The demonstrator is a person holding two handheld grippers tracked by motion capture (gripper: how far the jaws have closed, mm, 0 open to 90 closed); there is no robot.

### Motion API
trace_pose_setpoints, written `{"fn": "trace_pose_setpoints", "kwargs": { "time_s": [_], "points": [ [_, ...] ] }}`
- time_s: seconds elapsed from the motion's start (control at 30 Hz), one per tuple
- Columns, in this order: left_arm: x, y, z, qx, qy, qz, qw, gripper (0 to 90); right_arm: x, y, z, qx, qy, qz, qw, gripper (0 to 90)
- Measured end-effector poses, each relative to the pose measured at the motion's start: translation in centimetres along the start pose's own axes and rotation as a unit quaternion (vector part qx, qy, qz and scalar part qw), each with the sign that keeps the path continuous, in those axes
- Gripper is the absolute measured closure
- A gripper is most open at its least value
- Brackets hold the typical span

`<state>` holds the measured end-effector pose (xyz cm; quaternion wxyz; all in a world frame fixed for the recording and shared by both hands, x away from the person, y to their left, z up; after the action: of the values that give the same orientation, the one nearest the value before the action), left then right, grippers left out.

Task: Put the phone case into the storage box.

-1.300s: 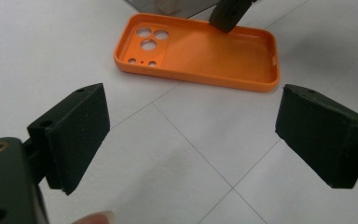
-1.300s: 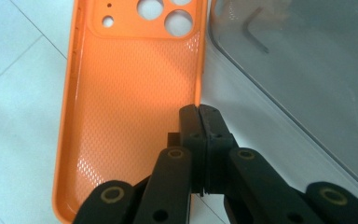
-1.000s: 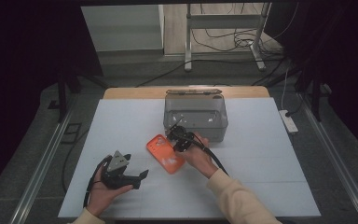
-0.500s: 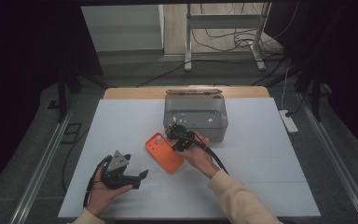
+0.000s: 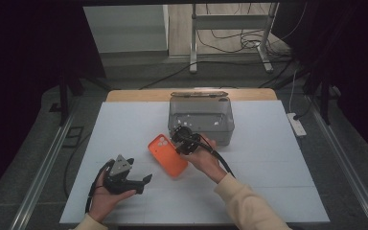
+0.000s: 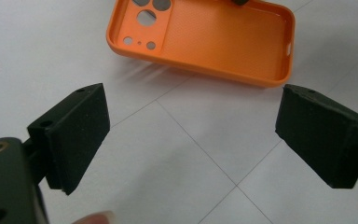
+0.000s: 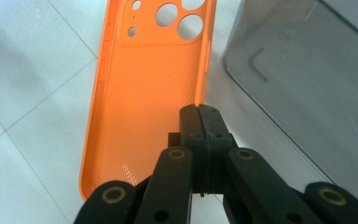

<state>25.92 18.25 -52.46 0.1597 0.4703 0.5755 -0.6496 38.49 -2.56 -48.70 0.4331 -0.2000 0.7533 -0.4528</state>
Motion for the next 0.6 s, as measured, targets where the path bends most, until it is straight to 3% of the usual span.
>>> {"fn": "trace_pose_setpoints", "kwargs": {
  "time_s": [0.6],
  "points": [
    [0.0,0.1,0.0,0.0,-0.002,0.0,1.0,9.9,-0.5,-1.8,-1.1,-0.002,-0.015,0.013,0.9998,90.0]
  ]
}}
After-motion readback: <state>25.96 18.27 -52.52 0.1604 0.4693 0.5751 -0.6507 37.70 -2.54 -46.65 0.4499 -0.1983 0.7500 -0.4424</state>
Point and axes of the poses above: each handheld gripper's, and its own axes: y roughly forward along the jaws, x roughly out of its underside, z roughly to its right, the point moved 2 cm from there along y, roughly forward along the jaws, and after that the axes turned 14 degrees about -x, right-handed, at the moved point
